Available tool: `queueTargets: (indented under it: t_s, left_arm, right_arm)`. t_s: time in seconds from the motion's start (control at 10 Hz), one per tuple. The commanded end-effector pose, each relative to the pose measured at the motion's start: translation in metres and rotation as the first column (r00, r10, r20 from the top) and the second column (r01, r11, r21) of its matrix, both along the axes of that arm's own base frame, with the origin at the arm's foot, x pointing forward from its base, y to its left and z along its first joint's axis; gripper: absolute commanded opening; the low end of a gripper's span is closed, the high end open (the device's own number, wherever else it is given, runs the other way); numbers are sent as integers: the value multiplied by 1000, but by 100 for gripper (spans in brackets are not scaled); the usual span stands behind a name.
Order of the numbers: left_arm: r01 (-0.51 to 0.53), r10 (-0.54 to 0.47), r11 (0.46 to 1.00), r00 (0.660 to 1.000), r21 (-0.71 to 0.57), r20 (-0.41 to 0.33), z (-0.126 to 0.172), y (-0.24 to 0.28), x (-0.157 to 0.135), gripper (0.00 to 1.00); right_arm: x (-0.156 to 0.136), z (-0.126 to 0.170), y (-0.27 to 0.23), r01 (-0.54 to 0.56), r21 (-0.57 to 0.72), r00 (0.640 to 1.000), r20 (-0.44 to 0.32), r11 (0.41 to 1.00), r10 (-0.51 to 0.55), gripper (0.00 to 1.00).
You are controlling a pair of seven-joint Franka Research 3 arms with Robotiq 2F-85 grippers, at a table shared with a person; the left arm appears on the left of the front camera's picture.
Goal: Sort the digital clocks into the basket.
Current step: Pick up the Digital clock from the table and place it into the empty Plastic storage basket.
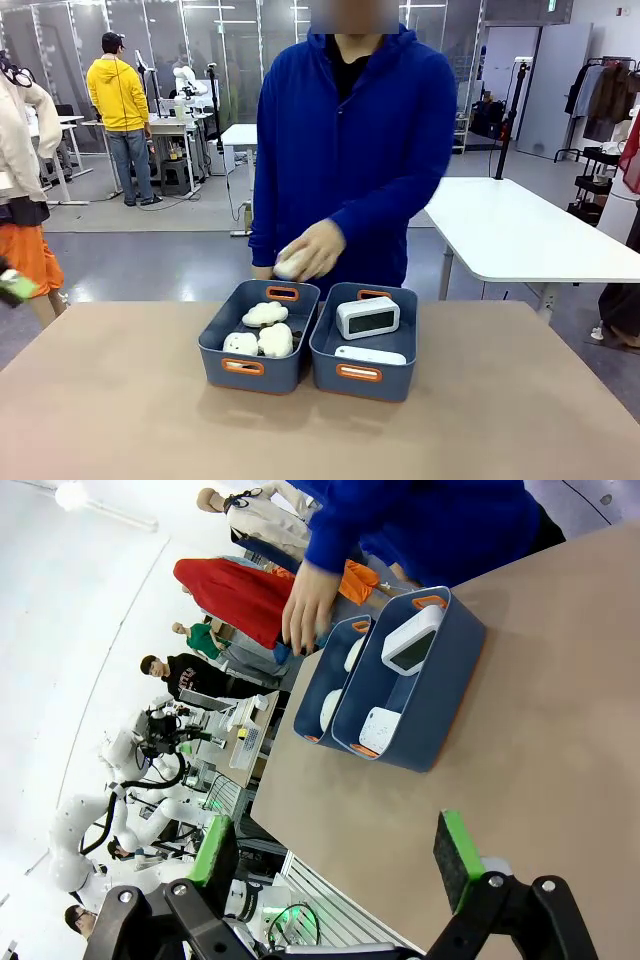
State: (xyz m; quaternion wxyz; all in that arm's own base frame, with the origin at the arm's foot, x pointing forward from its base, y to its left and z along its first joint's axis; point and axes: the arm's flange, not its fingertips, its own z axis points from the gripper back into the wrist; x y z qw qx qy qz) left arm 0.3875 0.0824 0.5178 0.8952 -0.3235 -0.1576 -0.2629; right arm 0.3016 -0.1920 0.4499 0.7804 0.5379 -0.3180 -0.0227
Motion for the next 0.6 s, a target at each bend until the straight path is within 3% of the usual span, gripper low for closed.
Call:
queueTargets:
  t_s: [0.0, 0.1, 0.2, 0.3, 0.5]
  left_arm:
    - [-77, 71, 972, 997, -220, -35, -14, 54, -36, 100]
    - [-160, 168, 945, 986, -286, 3, -22, 87, -54, 100]
    - [-185, 199, 907, 980, -378, -1, -33, 109, -68, 100]
    - [-110, 106, 977, 994, -181, -30, -16, 68, -43, 100]
    - [-110, 106, 977, 994, -181, -30, -16, 68, -43, 100]
  right_arm:
    - [1, 0, 1, 10, -3, 1000, 22, 1000, -10, 100]
    - [1, 0, 1, 10, -3, 1000, 22, 1000, -10, 100]
    - [1, 0, 1, 10, -3, 1000, 22, 1000, -10, 100]
    - [1, 0, 1, 10, -3, 1000, 22, 1000, -10, 100]
    - [1, 0, 1, 10, -3, 1000, 22, 1000, -10, 100]
